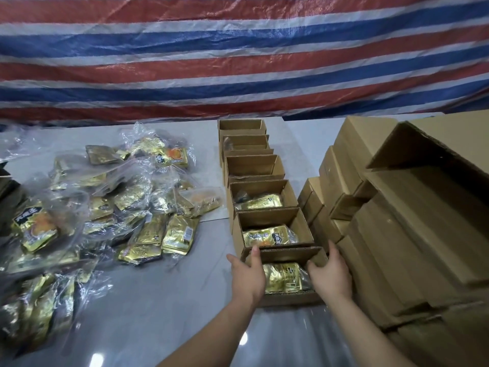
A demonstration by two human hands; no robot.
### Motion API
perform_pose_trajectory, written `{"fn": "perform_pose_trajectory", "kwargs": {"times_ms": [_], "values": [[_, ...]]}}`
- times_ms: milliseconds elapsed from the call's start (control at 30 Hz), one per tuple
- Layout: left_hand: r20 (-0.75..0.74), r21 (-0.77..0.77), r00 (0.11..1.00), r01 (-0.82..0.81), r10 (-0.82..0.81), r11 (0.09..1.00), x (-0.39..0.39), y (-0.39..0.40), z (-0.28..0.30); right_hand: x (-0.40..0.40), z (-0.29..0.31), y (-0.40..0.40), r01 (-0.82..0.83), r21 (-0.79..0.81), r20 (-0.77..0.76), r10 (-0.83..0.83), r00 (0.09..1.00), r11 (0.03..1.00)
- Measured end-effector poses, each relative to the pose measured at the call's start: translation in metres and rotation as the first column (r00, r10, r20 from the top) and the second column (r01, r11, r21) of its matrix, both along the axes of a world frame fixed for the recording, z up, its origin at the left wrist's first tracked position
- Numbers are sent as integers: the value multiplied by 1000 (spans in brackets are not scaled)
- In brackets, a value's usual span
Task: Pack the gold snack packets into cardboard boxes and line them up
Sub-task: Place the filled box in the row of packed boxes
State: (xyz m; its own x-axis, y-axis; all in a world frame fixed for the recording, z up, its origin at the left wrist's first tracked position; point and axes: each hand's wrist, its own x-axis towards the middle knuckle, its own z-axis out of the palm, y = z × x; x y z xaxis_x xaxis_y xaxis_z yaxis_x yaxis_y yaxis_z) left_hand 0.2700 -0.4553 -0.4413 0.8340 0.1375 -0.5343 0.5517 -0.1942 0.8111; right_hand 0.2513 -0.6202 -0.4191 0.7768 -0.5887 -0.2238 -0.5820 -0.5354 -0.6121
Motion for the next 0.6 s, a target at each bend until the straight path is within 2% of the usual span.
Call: {"fn": "perform_pose_trajectory", "kwargs": {"times_ms": [100, 300, 600], "values": [[74, 48, 997, 36, -39, 998, 17, 1, -3, 22, -3, 0, -43, -72, -33, 40, 999, 997], [73, 91, 995, 60, -66, 994, 37, 1, -10, 53, -9, -2, -50, -145, -28, 47, 999, 988], [106, 77, 992, 52, -60, 996, 81, 11, -10, 85, -11, 2, -89, -145, 65, 99, 993, 985]]}}
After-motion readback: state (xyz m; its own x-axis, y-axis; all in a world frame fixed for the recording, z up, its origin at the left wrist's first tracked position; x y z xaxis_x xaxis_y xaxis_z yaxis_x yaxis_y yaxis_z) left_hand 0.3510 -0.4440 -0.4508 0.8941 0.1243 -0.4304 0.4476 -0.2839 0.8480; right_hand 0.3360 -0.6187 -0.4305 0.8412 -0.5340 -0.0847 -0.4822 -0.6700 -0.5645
